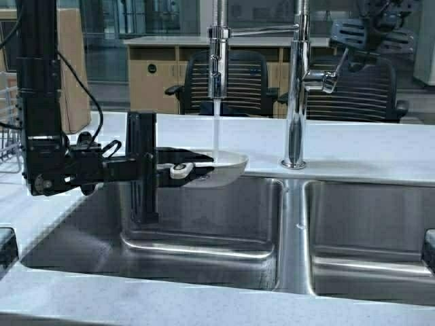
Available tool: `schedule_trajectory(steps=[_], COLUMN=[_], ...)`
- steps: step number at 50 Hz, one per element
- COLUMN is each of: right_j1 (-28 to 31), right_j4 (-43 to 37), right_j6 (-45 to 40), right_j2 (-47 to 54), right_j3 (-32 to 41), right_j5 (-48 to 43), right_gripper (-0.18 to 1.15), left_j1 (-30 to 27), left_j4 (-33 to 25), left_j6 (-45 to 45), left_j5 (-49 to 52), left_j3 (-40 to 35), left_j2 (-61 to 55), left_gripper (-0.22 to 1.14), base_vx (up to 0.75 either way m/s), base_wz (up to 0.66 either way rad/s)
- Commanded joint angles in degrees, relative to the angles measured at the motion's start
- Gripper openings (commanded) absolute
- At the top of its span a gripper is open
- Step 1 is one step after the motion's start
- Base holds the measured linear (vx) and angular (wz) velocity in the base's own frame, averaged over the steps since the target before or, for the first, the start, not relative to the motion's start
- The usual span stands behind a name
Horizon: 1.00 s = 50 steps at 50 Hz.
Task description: Wash the pan
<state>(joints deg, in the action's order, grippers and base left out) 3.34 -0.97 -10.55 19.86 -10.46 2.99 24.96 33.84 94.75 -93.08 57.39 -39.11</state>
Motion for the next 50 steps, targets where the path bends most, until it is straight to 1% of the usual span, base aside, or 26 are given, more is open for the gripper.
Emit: schedule_trajectory(steps=[1,5,12,18,22,28,33,37,44,50], right_j1=[4.57,6.24,6.86,5.01,2.99,0.7,-0.44,-1.05,-1.14,-1.14], right_j4=[0.18,0.35,0.7,1.67,1.58,1.58,1.58,1.58,0.53,-0.53], right_j6=[0.44,0.79,2.02,2.99,2.9,2.9,2.81,2.72,2.11,0.97], right_j2=[-1.41,-1.76,-3.52,-6.59,-9.58,-14.06,-17.84,-20.48,-23.29,-25.14], right_j3=[3.43,3.96,3.6,1.32,-1.76,-6.59,-11.34,-15.12,-20.13,-23.55], right_j5=[1.76,1.93,2.02,0.88,-1.76,-3.25,-4.48,-6.68,-9.32,-9.49], right_gripper=[0.06,0.05,0.05,0.05,0.05,0.05,0.05,0.05,0.05,0.05], left_j1=[0.18,0.18,0.18,0.18,0.44,1.58,2.99,4.13,4.75,5.1], left_j4=[0.09,0.09,0.09,0.0,-0.44,-3.78,-9.76,-13.01,-13.18,-13.01], left_j6=[-1.76,-2.55,-4.57,-7.47,-10.2,-14.94,-15.47,-13.36,-8.7,-6.33], left_j5=[-1.41,-1.85,-4.22,-7.91,-8.17,-8.17,-7.47,-4.13,7.29,16.88], left_j3=[-0.62,-1.05,-2.2,-4.75,-6.59,-8.26,-7.65,-6.24,-3.87,-1.76], left_j2=[1.14,0.97,-0.35,-2.64,-3.87,-3.87,-2.99,-1.58,2.37,6.42], left_gripper=[0.03,0.03,0.03,0.03,0.03,0.03,0.03,0.03,0.03,0.03], base_vx=[0.0,0.0,0.0,0.0,0.0,0.0,0.0,0.0,0.0,0.0], base_wz=[0.0,0.0,0.0,-0.01,-0.01,0.0,0.0,0.0,0.0,0.0])
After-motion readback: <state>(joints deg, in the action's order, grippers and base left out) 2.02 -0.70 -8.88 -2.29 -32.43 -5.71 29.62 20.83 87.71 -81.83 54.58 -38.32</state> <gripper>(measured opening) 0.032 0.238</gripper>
